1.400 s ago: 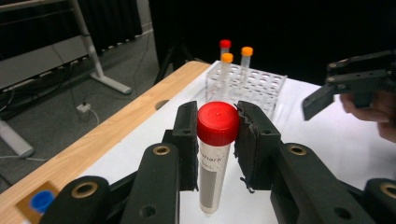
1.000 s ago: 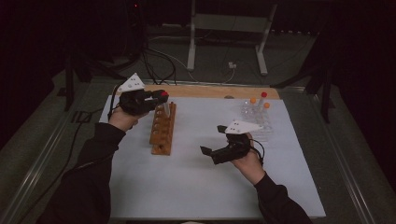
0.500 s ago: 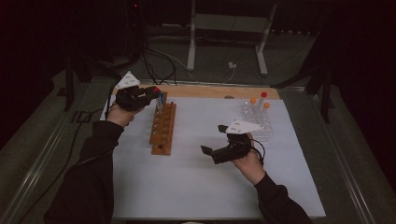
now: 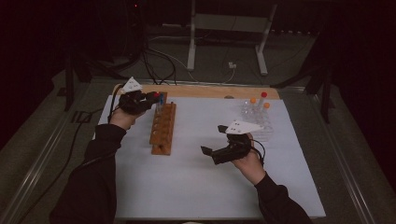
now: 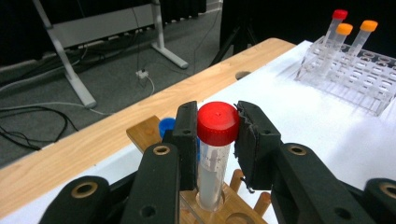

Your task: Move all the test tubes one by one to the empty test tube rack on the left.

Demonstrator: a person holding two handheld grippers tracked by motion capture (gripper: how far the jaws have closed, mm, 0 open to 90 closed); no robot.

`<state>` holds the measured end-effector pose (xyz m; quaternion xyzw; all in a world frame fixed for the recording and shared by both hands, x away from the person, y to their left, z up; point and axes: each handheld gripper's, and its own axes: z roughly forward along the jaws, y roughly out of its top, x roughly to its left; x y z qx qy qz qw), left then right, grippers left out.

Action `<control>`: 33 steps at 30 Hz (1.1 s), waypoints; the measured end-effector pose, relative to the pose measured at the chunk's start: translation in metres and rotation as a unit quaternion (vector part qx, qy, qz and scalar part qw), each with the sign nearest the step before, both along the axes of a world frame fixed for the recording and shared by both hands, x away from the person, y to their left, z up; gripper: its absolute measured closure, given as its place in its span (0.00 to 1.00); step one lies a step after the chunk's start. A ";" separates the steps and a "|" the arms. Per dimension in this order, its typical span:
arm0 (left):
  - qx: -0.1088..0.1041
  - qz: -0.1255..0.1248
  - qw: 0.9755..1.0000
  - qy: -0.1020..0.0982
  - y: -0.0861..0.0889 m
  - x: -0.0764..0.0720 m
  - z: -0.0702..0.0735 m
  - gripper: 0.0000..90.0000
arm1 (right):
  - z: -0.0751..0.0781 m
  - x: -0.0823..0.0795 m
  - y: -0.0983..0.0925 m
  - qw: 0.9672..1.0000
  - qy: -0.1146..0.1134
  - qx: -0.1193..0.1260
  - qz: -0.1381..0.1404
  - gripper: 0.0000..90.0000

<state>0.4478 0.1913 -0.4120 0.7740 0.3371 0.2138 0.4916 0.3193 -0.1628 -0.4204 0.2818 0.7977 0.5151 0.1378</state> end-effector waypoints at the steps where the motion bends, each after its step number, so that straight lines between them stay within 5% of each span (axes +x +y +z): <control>1: 0.001 0.001 1.000 0.001 0.000 0.000 -0.002 0.80 | 0.000 0.000 0.000 1.000 0.000 0.001 0.001 0.00; 24: 0.016 -0.002 1.000 0.026 -0.001 0.000 -0.030 0.80 | 0.001 0.000 -0.002 1.000 0.002 0.003 0.002 0.00; 33: 0.015 -0.008 0.999 0.028 0.001 -0.002 -0.031 0.78 | 0.001 0.000 -0.002 1.000 0.004 0.006 0.005 0.00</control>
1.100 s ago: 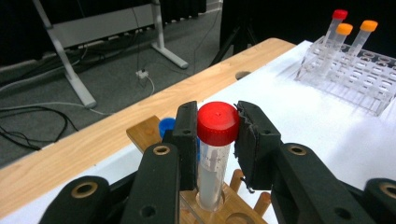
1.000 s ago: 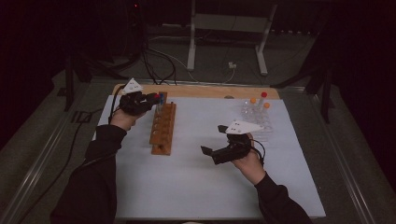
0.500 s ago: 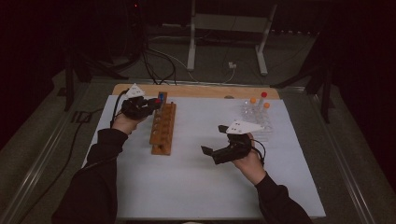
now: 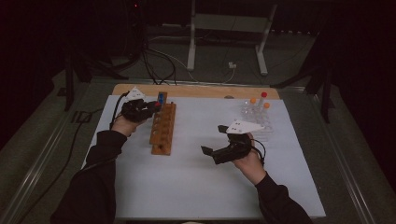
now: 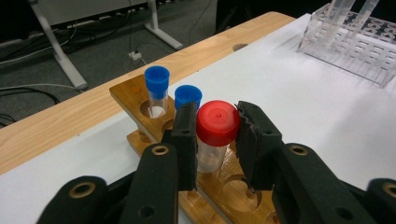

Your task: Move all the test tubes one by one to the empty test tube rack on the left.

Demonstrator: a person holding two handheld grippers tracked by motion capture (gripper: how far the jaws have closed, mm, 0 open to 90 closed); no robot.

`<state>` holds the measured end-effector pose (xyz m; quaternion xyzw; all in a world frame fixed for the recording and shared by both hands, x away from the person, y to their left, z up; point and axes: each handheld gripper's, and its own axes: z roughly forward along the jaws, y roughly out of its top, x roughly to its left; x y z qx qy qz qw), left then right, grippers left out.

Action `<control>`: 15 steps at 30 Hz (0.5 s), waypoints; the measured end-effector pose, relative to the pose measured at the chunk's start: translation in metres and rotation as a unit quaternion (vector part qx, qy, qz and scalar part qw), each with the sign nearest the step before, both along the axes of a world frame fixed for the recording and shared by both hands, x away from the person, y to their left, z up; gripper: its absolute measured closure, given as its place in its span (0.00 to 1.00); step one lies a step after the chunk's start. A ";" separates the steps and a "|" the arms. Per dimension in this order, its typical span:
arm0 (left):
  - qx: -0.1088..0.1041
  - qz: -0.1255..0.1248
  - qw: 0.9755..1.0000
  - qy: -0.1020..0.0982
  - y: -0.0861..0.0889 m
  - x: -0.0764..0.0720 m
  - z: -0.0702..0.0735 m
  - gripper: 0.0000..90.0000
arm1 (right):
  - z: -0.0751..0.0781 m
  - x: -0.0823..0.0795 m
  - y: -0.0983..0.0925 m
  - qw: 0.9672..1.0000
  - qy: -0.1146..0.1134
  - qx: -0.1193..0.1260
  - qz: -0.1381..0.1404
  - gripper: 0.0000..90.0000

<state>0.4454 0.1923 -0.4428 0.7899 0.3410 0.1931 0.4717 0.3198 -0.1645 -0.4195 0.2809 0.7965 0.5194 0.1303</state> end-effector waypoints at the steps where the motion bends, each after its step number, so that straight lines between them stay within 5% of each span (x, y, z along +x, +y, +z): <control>1: -0.005 -0.003 1.000 0.002 0.001 -0.001 0.000 0.76 | 0.000 0.000 0.000 1.000 -0.001 0.001 -0.001 0.00; 9: -0.023 -0.009 1.000 -0.015 0.003 -0.019 0.007 0.40 | 0.003 0.002 -0.004 1.000 -0.006 0.003 -0.009 0.00; 15: -0.046 -0.042 0.998 -0.017 0.002 -0.039 0.017 0.18 | 0.009 0.007 -0.013 0.999 -0.024 0.002 -0.029 0.00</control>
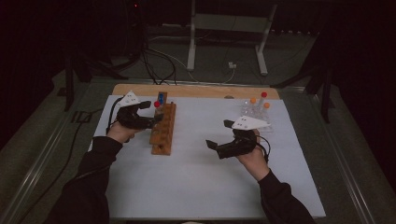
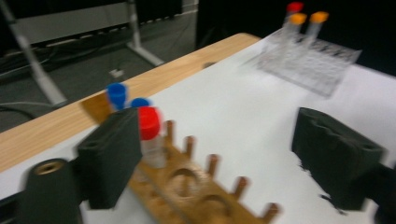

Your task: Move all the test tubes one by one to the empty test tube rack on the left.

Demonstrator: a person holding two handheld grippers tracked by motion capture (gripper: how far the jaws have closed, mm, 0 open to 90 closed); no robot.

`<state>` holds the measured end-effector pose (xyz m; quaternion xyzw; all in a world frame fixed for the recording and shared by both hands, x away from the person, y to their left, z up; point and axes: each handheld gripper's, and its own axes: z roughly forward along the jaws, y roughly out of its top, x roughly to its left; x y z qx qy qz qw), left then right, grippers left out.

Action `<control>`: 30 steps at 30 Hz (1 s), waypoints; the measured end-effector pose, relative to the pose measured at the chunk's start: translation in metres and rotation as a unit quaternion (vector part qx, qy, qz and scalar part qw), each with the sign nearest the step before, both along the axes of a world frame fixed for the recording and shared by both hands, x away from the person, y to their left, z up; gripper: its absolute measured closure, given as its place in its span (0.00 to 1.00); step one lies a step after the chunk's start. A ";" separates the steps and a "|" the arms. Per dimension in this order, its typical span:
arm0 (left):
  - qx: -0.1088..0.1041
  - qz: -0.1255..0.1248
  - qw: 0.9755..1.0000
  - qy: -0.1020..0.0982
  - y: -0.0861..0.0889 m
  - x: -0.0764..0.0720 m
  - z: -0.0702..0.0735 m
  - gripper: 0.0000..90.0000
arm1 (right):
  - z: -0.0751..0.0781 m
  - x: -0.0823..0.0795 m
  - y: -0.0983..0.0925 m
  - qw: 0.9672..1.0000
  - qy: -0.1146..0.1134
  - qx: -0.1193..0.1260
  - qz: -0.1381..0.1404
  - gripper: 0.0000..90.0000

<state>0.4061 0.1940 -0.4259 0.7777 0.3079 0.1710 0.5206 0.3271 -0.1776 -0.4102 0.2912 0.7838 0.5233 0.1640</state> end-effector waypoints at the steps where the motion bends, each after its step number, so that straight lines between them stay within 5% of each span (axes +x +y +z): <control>1: -0.003 -0.009 1.000 -0.001 0.000 -0.004 0.001 0.16 | 0.002 0.001 -0.003 1.000 -0.002 0.002 -0.004 0.00; 5: -0.020 -0.038 0.999 0.001 -0.003 -0.018 0.003 0.03 | 0.009 0.008 -0.015 0.999 -0.014 0.005 -0.028 0.00; 15: -0.037 -0.074 0.997 -0.003 -0.012 -0.049 -0.004 0.01 | 0.023 0.035 -0.055 0.996 -0.021 -0.004 -0.086 0.00; 30: -0.047 -0.073 0.996 -0.005 -0.008 -0.059 -0.008 0.01 | 0.021 0.084 -0.103 0.981 -0.012 -0.024 -0.192 0.11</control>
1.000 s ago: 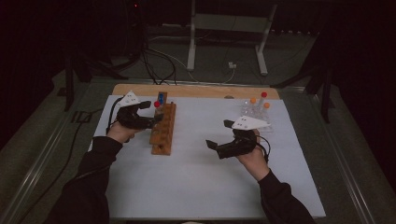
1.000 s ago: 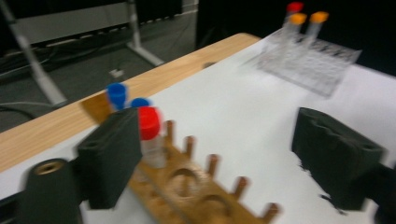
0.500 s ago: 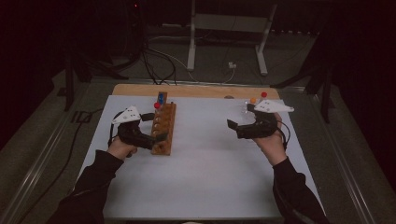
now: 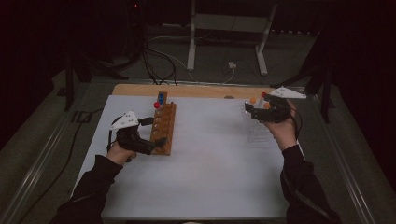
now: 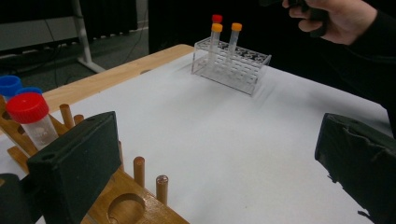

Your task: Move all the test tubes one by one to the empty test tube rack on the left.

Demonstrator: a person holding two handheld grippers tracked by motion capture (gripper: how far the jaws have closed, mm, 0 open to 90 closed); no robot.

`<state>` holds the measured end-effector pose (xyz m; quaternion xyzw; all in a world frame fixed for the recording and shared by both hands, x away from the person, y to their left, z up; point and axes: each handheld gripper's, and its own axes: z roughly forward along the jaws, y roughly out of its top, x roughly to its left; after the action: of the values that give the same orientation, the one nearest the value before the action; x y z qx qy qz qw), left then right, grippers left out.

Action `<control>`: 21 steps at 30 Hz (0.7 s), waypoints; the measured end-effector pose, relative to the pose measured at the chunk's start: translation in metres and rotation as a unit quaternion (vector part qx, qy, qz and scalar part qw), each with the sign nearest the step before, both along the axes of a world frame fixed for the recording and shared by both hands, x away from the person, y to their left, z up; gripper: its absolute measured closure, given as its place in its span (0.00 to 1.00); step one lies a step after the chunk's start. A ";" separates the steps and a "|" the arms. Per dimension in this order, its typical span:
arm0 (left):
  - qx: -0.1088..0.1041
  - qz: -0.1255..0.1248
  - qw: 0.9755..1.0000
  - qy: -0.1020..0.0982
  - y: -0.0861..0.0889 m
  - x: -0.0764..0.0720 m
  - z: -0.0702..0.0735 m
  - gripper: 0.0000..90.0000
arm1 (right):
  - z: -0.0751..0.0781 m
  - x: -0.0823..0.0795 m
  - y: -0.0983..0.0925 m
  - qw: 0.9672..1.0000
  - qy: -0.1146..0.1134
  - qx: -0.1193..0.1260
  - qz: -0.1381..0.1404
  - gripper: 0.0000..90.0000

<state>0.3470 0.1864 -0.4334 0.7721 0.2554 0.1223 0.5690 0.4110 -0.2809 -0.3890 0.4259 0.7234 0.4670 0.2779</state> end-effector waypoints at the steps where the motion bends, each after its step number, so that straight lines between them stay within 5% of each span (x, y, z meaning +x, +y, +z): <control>1: 0.000 -0.001 1.000 0.000 0.000 0.000 0.000 0.01 | 0.000 0.004 -0.003 1.000 0.002 -0.002 -0.007 0.11; 10: 0.000 -0.002 1.000 0.002 0.000 0.000 -0.001 0.01 | -0.007 0.035 -0.031 0.998 0.022 -0.010 -0.055 0.26; 21: 0.000 -0.005 1.000 0.005 0.001 0.000 -0.002 0.01 | -0.018 0.066 -0.053 0.996 0.042 -0.014 -0.074 0.53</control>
<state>0.3469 0.1872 -0.4354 0.7741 0.2544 0.1162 0.5680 0.4773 -0.3342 -0.4070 0.4938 0.7075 0.4164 0.2868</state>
